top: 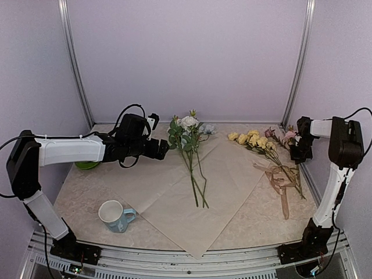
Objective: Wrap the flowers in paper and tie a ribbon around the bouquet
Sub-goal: Pick up the fake flower from the corner of the board, then pass from the right arm to the left
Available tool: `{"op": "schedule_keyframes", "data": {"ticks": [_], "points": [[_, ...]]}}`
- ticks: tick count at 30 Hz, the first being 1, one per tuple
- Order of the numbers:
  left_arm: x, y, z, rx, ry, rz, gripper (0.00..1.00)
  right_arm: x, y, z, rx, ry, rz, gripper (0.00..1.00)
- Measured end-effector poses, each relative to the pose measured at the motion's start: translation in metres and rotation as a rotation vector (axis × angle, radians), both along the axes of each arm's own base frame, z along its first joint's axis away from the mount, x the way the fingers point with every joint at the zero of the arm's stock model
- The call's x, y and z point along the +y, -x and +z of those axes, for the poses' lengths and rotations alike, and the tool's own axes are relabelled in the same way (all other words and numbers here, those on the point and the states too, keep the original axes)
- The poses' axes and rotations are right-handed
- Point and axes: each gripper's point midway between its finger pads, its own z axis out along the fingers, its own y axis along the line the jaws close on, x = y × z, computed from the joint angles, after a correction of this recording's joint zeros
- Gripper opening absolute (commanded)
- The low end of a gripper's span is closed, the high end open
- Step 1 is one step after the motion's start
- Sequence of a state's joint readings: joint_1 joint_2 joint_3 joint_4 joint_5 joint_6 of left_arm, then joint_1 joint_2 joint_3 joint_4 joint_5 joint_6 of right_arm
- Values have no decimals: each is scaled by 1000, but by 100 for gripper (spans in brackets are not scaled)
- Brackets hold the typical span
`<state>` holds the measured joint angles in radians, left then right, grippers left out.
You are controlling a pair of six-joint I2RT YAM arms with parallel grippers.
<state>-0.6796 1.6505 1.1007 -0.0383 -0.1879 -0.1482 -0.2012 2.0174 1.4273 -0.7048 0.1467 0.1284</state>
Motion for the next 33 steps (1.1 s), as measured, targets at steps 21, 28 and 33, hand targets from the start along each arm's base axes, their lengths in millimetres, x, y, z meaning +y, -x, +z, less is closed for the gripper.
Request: {"op": "schedule_keyframes", "data": {"ticks": [21,28,33], "points": [[-16,5,12,-27,13,-49,99,171,18,341,-1124,-73,465,0],[-106,83,71,-167,209,-451,99,322,69,346,-1263,-724,800,0],[-141,123,125,-225,470,-690,84,422,115,334,-1162,-1046,1004,0]]}}
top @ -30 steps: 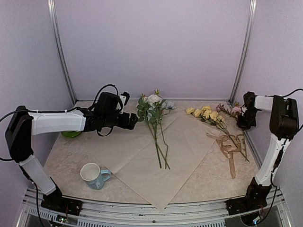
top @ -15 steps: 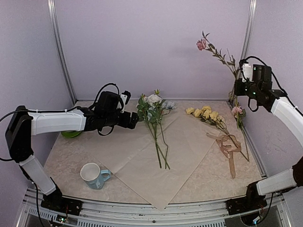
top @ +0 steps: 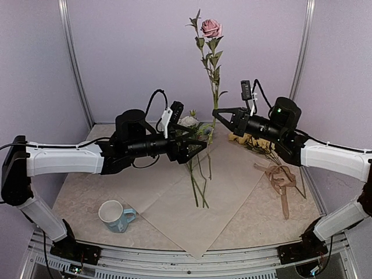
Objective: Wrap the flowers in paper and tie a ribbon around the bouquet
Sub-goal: Pass from the right arm to the left, then place the fake flower on the flattened wrapping paper.
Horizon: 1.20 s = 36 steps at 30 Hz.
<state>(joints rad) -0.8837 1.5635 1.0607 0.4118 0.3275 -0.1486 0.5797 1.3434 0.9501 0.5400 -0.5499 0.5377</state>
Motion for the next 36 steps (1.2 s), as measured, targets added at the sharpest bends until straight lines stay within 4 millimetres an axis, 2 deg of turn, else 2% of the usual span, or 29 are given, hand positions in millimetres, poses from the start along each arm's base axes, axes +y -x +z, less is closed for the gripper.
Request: {"op": "schedule_keyframes", "data": {"ticks": [1,3,4,5,9,10,11,13,14,17,18,20,23,26,28,30,33,36], "points": [[-1,0,5,3,27,-21,74,13,8,0,1,-9,49,0],[-3,0,9,21,60,-52,49,31,18,3,0,-25,113,0],[-4,-1,8,24,66,-63,41,37,20,5,-1,-31,130,0],[-4,-1,7,40,75,-74,37,40,21,6,-2,-36,140,0],[-3,-2,9,65,101,-100,41,52,25,5,7,-49,181,0],[-3,-2,10,67,108,-106,37,54,25,2,13,-47,187,0],[-3,-2,13,69,117,-110,28,57,25,-2,22,-42,192,0],[-2,-2,15,77,129,-116,3,62,26,-9,40,-32,205,0],[-2,-2,15,81,132,-122,0,64,27,-12,45,-28,210,0],[-1,-3,15,93,142,-126,0,67,27,-13,51,-23,219,0],[-1,-3,15,100,146,-128,0,67,26,-13,55,-19,217,9],[0,-6,15,128,158,-123,0,69,21,-13,69,4,201,43],[3,-19,7,217,178,-78,0,72,0,-11,94,58,114,60],[10,-42,-23,381,189,-1,0,64,-28,-11,125,133,-30,62],[13,-58,-57,501,175,60,0,52,-43,-18,152,181,-113,63],[16,-70,-91,615,159,117,0,36,-58,-35,194,241,-199,64],[17,-75,-136,747,124,181,0,13,-73,-61,255,330,-305,64],[18,-77,-161,826,101,227,3,-11,-82,-74,288,391,-397,64]]}}
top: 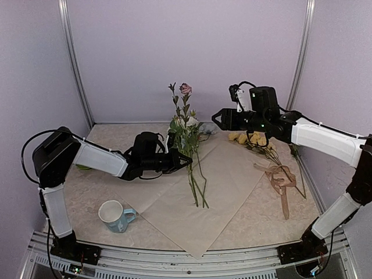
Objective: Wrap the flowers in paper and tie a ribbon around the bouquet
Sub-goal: Place the fake flower on the flattened wrapping paper.
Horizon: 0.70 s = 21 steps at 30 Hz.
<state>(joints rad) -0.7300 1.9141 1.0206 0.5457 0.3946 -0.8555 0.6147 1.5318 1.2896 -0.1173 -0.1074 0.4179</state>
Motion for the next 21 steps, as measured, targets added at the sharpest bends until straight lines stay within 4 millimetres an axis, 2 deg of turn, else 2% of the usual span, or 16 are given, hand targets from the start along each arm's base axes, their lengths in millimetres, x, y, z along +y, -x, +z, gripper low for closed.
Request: {"op": "schedule_keyframes", "data": {"ticks": [3,7,10,12,15,18,21], "points": [[2,-2,-16,50,-18,25,15,-20,-1,-1,0,35,-58,66],[2,-3,-29,85,-41,38,27,-40,0,9,-22,50,-110,68],[1,-4,-34,97,-55,42,32,-60,-7,11,-22,64,-160,68],[1,-4,-37,102,-63,44,37,-79,-15,4,3,83,-202,68],[2,-4,-41,106,-75,47,44,-127,-32,-16,70,131,-301,68],[5,-5,-47,104,-109,62,54,-191,-49,-44,152,207,-443,69],[7,-6,-54,75,-193,76,64,-258,-56,-80,254,306,-594,70]]}}
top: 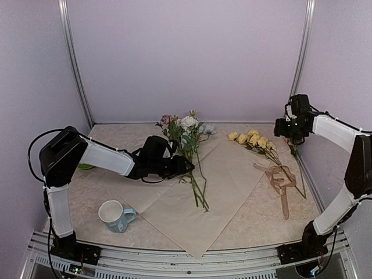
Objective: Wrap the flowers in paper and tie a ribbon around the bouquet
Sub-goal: Place the fake flower on the flattened wrapping paper, then pick up the fake flower from the corner of the board.
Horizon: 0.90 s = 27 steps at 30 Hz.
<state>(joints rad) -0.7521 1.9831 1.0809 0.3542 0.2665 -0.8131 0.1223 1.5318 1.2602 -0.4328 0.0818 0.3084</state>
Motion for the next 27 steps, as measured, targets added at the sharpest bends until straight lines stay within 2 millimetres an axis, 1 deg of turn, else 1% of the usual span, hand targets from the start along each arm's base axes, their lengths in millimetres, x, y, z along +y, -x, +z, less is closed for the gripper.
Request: {"op": "schedule_keyframes", "data": {"ticks": [3,4,6,8,9,11,12,16,19,23,27], "points": [[-6,-1,1,-60,-112,-5,76,-60,0,-45,137,52,-115,72],[-10,0,5,-93,-158,-13,79,-77,2,-61,185,61,-143,72],[-18,2,14,-160,-245,-26,84,-106,7,-90,276,74,-191,73],[-26,7,30,-233,-321,-40,91,-131,10,-116,354,86,-231,73],[-28,10,36,-258,-345,-45,93,-139,12,-124,379,90,-241,73],[-26,16,50,-309,-392,-48,98,-157,18,-140,424,89,-265,72],[-22,17,56,-329,-412,-47,98,-163,21,-145,438,83,-270,72],[-9,14,81,-409,-447,-28,99,-172,21,-148,433,35,-256,65],[-4,11,92,-450,-464,-17,99,-172,18,-150,422,-2,-235,59],[-2,9,93,-471,-486,-22,99,-167,16,-164,432,-33,-214,56],[-2,9,93,-485,-500,-32,99,-161,25,-188,478,-56,-205,56]]}}
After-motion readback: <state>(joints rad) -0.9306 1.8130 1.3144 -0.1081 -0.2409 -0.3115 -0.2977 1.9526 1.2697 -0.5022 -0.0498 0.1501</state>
